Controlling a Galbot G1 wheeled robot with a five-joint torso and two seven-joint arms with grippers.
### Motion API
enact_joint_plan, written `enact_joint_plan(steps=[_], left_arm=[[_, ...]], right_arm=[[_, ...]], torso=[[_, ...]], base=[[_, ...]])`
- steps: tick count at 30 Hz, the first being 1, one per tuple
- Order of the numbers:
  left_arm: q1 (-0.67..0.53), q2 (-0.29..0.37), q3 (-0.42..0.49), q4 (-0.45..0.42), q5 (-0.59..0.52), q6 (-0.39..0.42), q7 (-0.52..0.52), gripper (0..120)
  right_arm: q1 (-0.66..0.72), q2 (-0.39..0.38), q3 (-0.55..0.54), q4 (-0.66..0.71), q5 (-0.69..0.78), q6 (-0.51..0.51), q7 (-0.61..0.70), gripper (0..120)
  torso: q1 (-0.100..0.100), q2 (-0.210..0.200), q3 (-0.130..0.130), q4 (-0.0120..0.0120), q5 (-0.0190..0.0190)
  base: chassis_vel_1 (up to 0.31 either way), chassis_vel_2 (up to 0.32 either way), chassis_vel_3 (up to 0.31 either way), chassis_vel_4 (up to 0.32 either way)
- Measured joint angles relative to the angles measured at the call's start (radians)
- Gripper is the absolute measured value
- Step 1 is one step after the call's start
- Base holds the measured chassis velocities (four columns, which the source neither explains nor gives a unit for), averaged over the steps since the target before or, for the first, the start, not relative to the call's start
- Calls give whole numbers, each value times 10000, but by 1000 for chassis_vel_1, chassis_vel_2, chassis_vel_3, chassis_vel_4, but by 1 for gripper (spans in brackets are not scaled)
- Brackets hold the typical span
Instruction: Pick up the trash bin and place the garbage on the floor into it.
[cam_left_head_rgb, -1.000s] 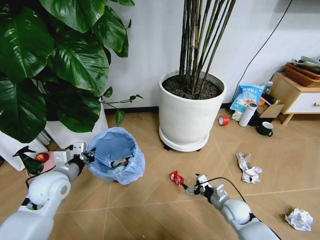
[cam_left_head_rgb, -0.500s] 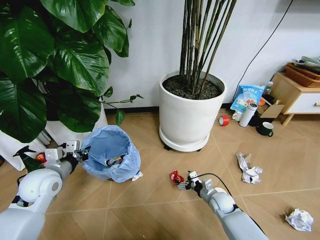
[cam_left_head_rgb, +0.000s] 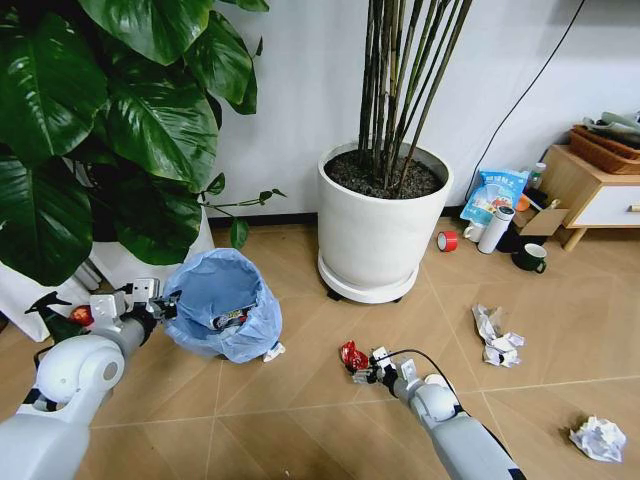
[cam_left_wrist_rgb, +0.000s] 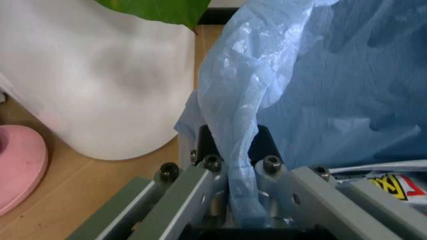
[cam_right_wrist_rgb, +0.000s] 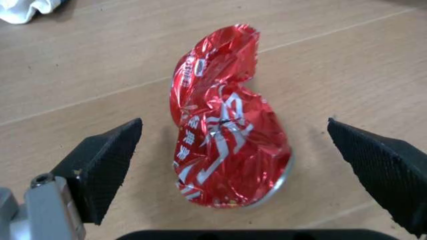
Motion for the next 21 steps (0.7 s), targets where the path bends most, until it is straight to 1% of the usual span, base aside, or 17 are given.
enact_joint_plan(steps=[6, 8, 9, 13, 14, 15, 17, 19, 20, 21], left_arm=[[-14, 22, 1, -21, -10, 0, -12, 0], [-22, 49, -1, -33, -22, 0, -22, 0], [-22, 49, -1, -33, -22, 0, -22, 0], [-51, 46, 34, -63, -29, -4, -61, 0], [-51, 46, 34, -63, -29, -4, -61, 0], [-60, 40, 50, -77, -46, -4, -90, 0], [-67, 32, 65, -91, -73, -5, -145, 0], [-68, 31, 66, -93, -75, -5, -149, 0], [-70, 29, 68, -96, -79, -7, -161, 0], [-70, 28, 68, -97, -79, -8, -164, 0]], right_arm=[[224, 202, 0, -451, -158, 133, -28, 100], [317, 286, 41, -669, -266, 226, -28, 95], [317, 286, 41, -669, -266, 226, -28, 95], [434, 398, 156, -1006, -482, 401, -24, 79], [434, 398, 156, -1006, -482, 401, -24, 79], [457, 422, 193, -1079, -536, 438, -24, 72], [480, 456, 240, -1170, -595, 503, -25, 66], [484, 465, 248, -1188, -604, 515, -25, 64], [497, 499, 281, -1254, -643, 547, -26, 54], [503, 514, 292, -1274, -657, 562, -29, 52]], torso=[[0, 0, 0, 0, -1], [0, 0, 0, 0, 3], [0, 0, 0, 0, 3], [0, 0, 0, 0, 2], [0, 0, 0, 0, 2], [0, 0, 0, 0, 1], [0, 0, 0, 0, 0], [0, 0, 0, 0, 1], [0, 0, 0, 0, 1], [0, 0, 0, 0, 1]], base=[[0, 0, 0, 0], [0, 0, 0, 0], [0, 0, 0, 0], [0, 0, 0, 0], [0, 0, 0, 0], [0, 0, 0, 0], [0, 0, 0, 0], [0, 0, 0, 0], [0, 0, 0, 0], [0, 0, 0, 0]])
